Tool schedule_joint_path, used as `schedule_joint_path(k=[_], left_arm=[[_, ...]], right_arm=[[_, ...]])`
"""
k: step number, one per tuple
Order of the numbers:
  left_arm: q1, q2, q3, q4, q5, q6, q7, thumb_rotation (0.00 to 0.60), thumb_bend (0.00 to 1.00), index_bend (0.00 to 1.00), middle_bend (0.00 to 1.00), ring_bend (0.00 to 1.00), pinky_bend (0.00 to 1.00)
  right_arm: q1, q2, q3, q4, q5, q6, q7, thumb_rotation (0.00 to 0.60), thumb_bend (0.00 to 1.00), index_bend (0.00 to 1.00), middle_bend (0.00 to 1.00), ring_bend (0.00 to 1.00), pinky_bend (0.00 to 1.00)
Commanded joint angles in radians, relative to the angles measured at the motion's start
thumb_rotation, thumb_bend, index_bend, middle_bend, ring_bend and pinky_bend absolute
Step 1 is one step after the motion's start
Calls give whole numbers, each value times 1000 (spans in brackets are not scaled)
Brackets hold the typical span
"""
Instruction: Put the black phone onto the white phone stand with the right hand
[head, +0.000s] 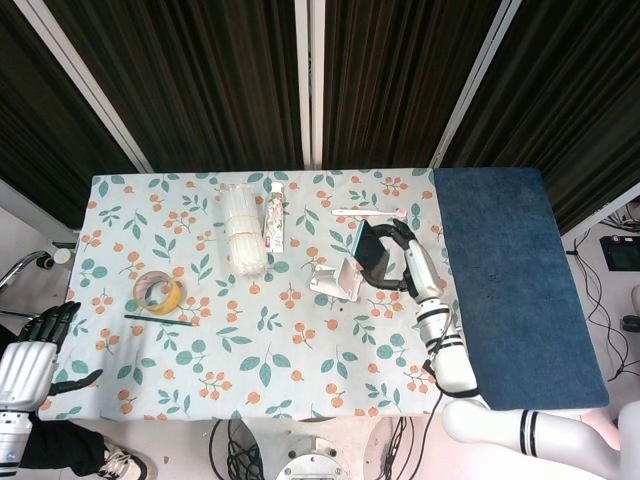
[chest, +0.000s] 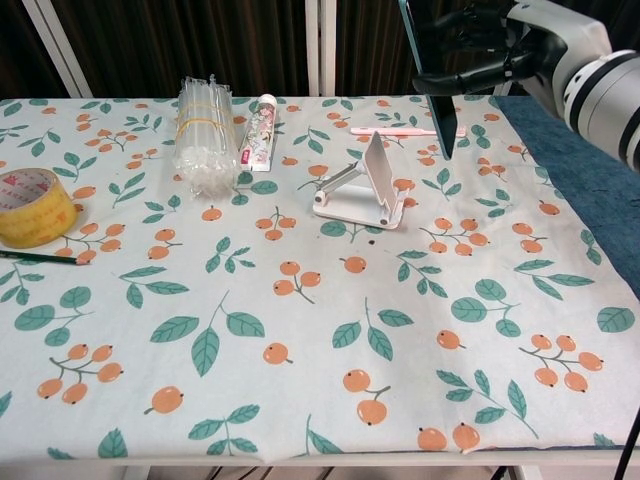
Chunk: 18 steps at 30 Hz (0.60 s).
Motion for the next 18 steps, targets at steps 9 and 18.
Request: schedule_joint_path(k=[9, 18], left_arm=[[8, 4, 2, 14, -2, 7, -18, 443, 21, 55, 86, 105, 190], [16, 4, 6, 29, -4, 12, -37, 443, 21, 55, 86, 105, 190]], right_arm=[[-30, -141, -21, 172, -121, -42, 201, 600, 300, 629, 447, 30, 0], [-33, -226, -17, 278, -154, -20, 247, 600, 299, 629, 432, 30, 0]])
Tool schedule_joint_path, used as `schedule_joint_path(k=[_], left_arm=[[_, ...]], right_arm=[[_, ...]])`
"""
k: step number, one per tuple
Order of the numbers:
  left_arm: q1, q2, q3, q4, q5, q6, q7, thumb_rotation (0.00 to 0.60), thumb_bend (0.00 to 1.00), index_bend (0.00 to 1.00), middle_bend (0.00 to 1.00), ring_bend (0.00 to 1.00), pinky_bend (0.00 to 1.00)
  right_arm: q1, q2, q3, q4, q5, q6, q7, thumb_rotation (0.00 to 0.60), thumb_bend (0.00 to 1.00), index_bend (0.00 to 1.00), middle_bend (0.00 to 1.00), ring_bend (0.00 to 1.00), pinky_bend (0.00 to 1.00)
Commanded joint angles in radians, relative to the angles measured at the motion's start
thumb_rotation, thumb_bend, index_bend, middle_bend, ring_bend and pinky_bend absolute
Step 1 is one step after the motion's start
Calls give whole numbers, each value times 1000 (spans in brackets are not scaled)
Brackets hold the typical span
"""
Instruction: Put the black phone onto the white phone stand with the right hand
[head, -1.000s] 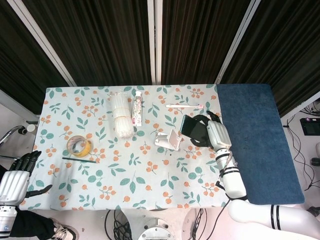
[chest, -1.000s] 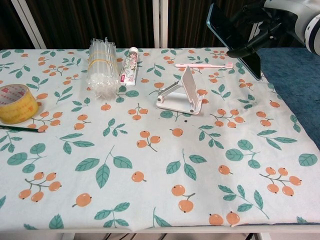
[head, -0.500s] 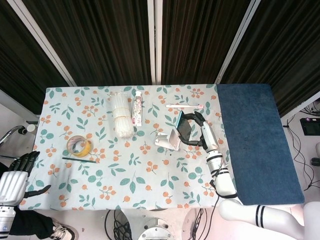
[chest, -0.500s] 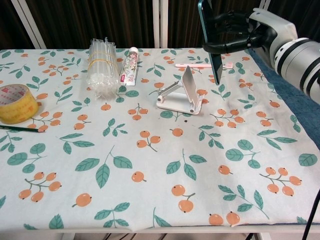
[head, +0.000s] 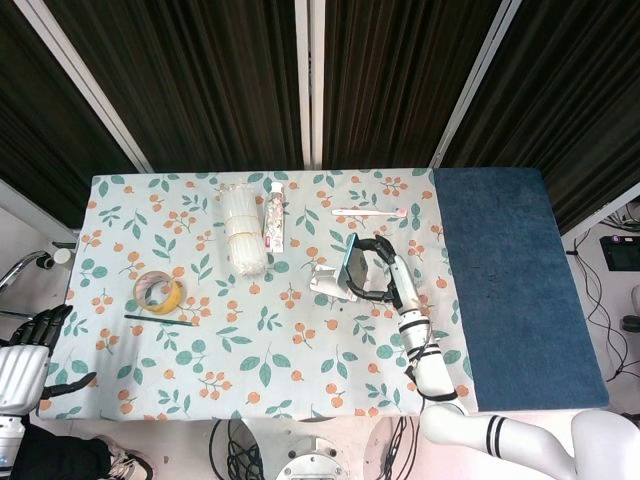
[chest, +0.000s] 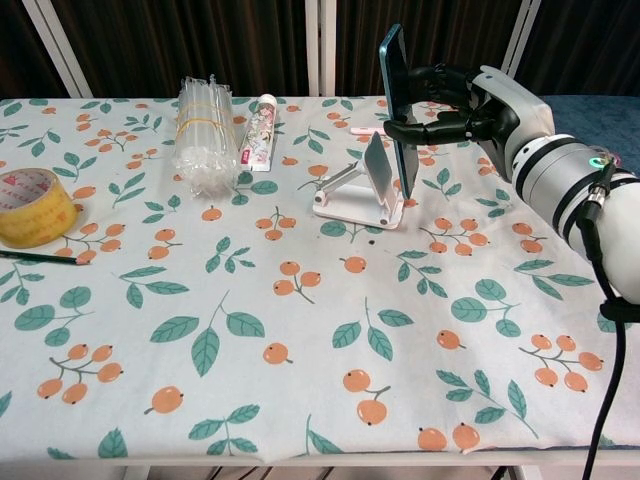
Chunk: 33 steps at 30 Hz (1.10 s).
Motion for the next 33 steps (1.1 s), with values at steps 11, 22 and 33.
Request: schedule_joint_path(k=[11, 22, 33], left_arm=[[11, 6, 2, 23, -3, 7, -32, 440, 21, 55, 86, 105, 190], [23, 4, 1, 45, -9, 19, -55, 442, 21, 55, 86, 105, 189], [24, 2, 0, 54, -8, 16, -61, 438, 21, 55, 86, 105, 190]], right_arm=[[4, -93, 8, 113, -23, -5, 36, 600, 299, 629, 413, 30, 0], [7, -120, 17, 152, -40, -17, 36, 600, 298, 629, 411, 30, 0], [0, -130, 24, 159, -38, -23, 27, 600, 298, 629, 407, 30, 0]])
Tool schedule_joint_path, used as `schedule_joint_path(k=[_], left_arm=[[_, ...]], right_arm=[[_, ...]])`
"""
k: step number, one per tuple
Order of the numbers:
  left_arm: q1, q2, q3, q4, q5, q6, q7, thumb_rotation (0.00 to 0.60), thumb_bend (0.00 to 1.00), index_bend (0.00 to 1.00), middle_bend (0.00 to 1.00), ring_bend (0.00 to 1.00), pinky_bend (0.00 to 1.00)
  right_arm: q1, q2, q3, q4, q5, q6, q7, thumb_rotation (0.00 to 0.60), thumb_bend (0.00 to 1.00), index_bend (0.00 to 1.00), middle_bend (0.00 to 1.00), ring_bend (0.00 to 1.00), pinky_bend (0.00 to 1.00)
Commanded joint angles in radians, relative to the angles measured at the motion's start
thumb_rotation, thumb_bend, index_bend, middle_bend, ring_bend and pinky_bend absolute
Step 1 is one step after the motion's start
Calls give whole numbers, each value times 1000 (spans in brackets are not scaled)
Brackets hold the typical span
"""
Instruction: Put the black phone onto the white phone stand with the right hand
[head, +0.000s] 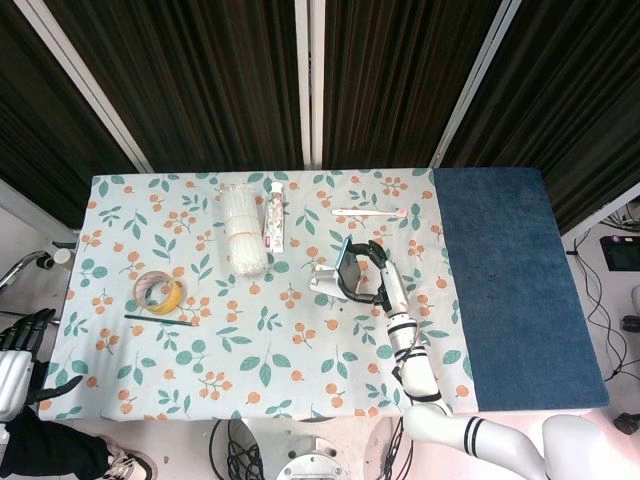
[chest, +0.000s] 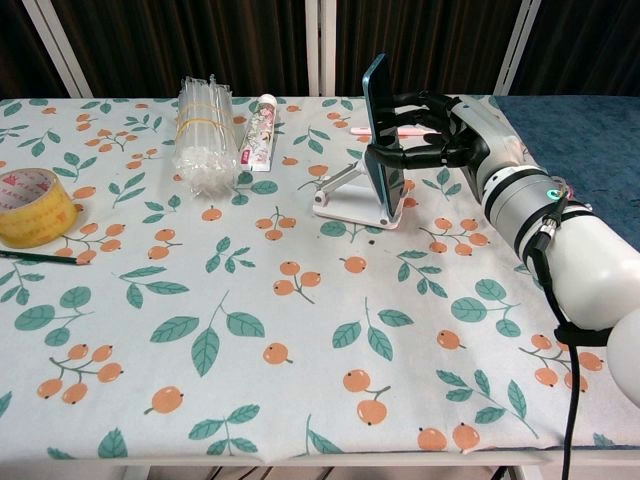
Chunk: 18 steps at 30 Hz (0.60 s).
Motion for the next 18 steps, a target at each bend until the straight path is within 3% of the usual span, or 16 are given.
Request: schedule_joint_path(k=[1, 18], left_arm=[[0, -1, 0, 1, 0, -1, 0, 441, 21, 55, 86, 105, 190], [1, -8, -2, 8, -1, -5, -6, 442, 21, 55, 86, 105, 190]], right_arm=[[-2, -1, 2, 1, -1, -1, -1, 600, 298, 629, 407, 30, 0], [-6, -9, 9, 15, 4, -23, -6, 600, 299, 629, 395, 30, 0]])
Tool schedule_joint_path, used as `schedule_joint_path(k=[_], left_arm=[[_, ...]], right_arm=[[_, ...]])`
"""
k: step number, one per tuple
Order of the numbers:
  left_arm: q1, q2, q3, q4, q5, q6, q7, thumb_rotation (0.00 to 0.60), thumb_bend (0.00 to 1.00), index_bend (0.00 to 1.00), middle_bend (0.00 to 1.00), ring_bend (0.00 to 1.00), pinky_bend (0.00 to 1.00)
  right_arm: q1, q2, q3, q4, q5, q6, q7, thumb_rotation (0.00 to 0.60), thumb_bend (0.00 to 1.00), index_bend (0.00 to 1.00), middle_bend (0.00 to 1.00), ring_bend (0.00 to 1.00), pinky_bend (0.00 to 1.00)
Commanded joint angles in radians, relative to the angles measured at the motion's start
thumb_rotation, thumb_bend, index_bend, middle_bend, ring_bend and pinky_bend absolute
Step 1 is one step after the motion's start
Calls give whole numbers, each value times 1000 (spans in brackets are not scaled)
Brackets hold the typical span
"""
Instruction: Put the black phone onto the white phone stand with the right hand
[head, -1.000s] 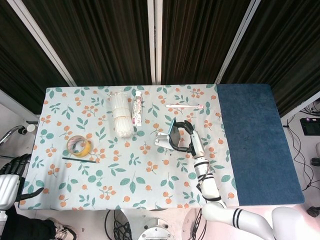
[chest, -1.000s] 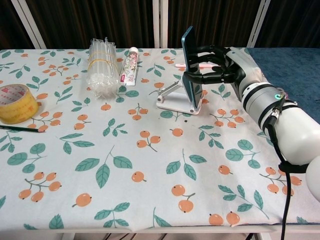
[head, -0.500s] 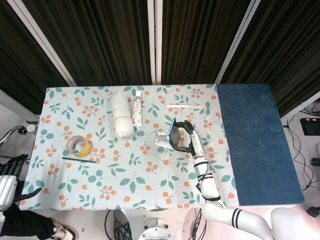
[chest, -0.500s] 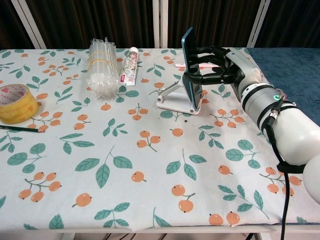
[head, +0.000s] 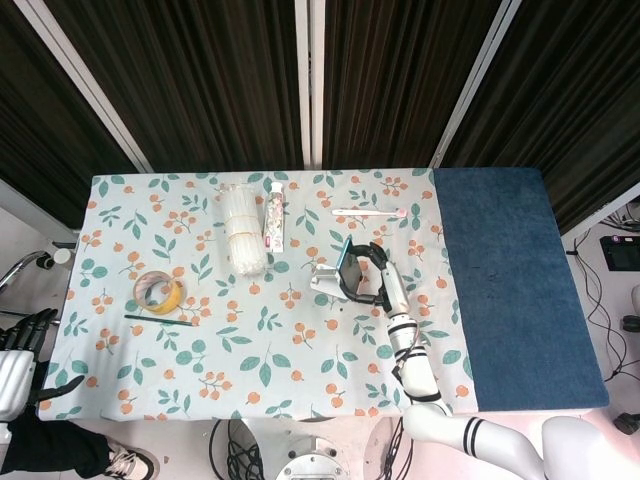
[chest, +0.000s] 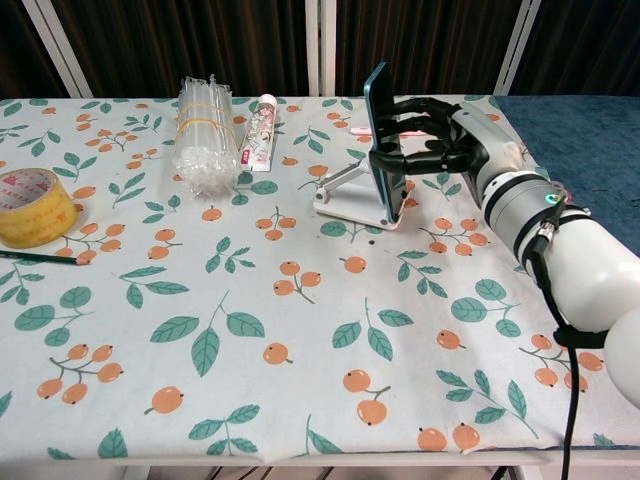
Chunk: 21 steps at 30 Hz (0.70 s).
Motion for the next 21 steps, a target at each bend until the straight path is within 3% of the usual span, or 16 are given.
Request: schedule_joint_path(k=[1, 10, 13, 17, 21], left_arm=[[0, -1, 0, 2, -1, -2, -1, 442, 21, 55, 86, 105, 190], [4, -6, 2, 11, -9, -9, -10, 441, 21, 55, 86, 105, 190], [6, -7, 2, 15, -10, -9, -12, 440, 21, 55, 86, 105, 190], [6, -7, 1, 18, -10, -9, -15, 441, 21, 55, 86, 105, 190], [5, -7, 1, 18, -9, -10, -14, 441, 21, 55, 86, 105, 190]], right_arm=[[1, -1, 2, 2, 0, -3, -1, 600, 299, 629, 393, 30, 0], [8, -8, -6, 35, -9, -30, 10, 600, 298, 555, 338, 24, 0], [9, -8, -4, 42, -12, -36, 19, 600, 296, 481, 313, 14, 0], [12, -3, -8, 42, -24, -45, 28, 600, 242, 255, 223, 0, 0], [14, 22, -26, 28, -45, -80, 52, 600, 52, 15, 39, 0, 0]])
